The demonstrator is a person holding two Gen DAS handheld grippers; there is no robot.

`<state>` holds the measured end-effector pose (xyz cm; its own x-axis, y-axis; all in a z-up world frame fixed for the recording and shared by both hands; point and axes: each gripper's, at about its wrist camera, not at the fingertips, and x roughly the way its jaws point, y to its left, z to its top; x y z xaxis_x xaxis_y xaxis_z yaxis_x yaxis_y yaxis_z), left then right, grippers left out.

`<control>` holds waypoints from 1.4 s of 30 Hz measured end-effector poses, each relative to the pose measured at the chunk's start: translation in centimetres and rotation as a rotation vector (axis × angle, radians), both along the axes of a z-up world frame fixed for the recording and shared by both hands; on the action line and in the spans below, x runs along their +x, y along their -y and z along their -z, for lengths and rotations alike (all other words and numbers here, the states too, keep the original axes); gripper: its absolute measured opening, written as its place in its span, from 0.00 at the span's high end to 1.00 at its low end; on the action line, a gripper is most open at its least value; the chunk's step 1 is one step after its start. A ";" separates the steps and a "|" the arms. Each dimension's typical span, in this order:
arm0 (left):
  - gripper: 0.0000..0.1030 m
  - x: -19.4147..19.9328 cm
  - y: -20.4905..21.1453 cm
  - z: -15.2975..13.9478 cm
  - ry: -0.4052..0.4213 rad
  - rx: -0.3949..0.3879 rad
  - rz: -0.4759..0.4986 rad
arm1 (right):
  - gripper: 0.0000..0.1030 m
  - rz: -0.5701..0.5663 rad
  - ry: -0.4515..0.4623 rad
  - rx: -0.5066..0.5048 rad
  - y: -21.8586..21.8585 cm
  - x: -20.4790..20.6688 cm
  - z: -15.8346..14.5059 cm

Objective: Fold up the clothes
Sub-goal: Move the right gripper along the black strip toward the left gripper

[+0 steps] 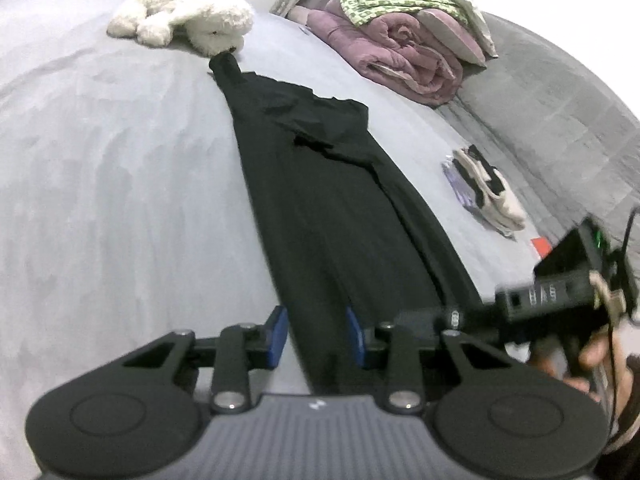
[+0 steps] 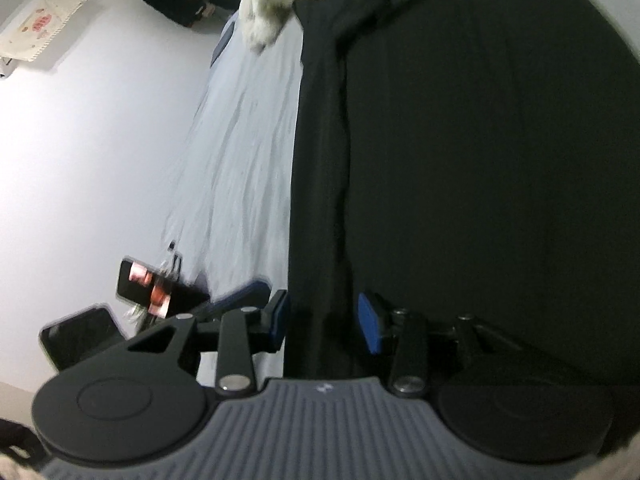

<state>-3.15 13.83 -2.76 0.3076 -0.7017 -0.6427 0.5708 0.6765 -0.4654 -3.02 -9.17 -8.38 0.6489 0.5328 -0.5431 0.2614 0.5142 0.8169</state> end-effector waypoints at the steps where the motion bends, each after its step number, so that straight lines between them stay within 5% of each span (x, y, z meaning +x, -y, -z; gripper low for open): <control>1: 0.71 -0.3 -0.1 0.1 -0.002 -0.005 0.004 | 0.60 -0.010 -0.001 0.011 -0.7 -0.6 0.3; 4: 0.71 -1.0 -0.3 0.3 -0.005 -0.016 0.015 | 0.68 -0.028 0.010 0.003 -2.4 -2.2 0.7; 9: 0.71 -1.8 0.4 0.2 -0.006 -0.043 0.048 | 0.99 -0.020 -0.008 -0.031 -3.2 -3.8 1.0; 13: 0.71 -2.2 1.3 0.0 0.014 -0.063 0.083 | 0.96 -0.009 0.000 -0.039 -3.5 -4.9 0.3; 15: 0.71 -2.4 1.7 0.1 0.013 -0.074 0.101 | 0.86 -0.019 0.000 -0.036 -3.7 -5.4 0.1; 24: 0.71 -4.8 2.3 2.7 -0.055 -0.081 0.188 | 0.96 -0.132 -0.035 -0.005 -6.4 -7.4 1.1; 27: 0.71 -6.7 2.2 3.1 -0.080 -0.091 0.234 | 0.84 -0.163 -0.043 0.004 -6.7 -8.8 0.6; 32: 0.71 -9.7 2.4 2.6 -0.114 -0.052 0.331 | 0.80 -0.148 0.002 -0.034 -4.4 -10.6 -1.6; 35: 0.71 -10.9 2.3 1.3 -0.094 -0.058 0.369 | 0.55 -0.075 0.043 -0.127 -2.7 -12.3 -3.3; 42: 0.71 -10.3 1.7 2.3 -0.137 -0.014 0.312 | 0.55 0.031 0.040 -0.175 -0.2 -13.8 -1.9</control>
